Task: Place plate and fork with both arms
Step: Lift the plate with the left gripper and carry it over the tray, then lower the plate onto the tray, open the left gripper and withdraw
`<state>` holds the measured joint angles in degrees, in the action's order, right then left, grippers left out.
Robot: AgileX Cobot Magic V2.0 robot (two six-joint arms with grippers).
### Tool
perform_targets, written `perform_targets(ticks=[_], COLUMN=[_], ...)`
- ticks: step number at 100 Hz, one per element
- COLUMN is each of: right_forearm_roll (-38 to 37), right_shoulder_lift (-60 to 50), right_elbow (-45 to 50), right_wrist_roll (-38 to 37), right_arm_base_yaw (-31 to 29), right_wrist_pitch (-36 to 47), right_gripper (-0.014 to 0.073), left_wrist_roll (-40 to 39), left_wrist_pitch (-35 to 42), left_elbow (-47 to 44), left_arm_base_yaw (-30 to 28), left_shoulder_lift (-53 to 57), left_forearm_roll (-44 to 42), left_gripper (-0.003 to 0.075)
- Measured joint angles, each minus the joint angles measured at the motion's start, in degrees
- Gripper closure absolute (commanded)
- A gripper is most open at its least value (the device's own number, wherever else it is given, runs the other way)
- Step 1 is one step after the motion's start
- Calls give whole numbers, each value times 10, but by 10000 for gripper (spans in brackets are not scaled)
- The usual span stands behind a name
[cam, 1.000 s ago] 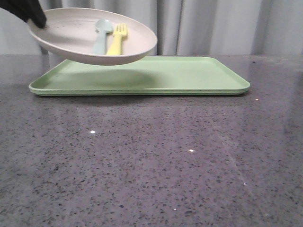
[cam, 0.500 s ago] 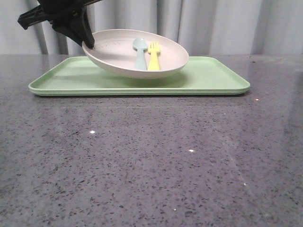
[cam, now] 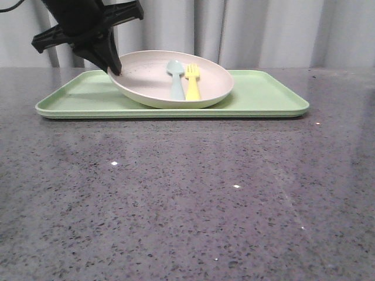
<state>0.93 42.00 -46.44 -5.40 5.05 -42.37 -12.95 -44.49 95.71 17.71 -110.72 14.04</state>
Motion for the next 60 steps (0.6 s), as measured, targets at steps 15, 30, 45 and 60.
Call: perform_targets(ticks=[15, 30, 45, 60], right_forearm_roll=[0, 0, 0, 0], right_shoulder_lift=[0, 0, 0, 0], right_elbow=[0, 0, 0, 0], right_wrist_roll=[0, 0, 0, 0], right_arm_base_yaw=[0, 0, 0, 0], right_wrist_pitch=[-1, -2, -2, -2], right_gripper=[109, 109, 109, 109], left_wrist_roll=[0, 0, 0, 0], left_wrist_pitch=[3, 4, 7, 8], left_elbow=[0, 0, 0, 0], left_arm_base_yaw=[0, 0, 0, 0], left_shoulder_lift=[0, 0, 0, 0], left_forearm_roll=[0, 0, 0, -5], left_gripper=[738, 631, 471, 433])
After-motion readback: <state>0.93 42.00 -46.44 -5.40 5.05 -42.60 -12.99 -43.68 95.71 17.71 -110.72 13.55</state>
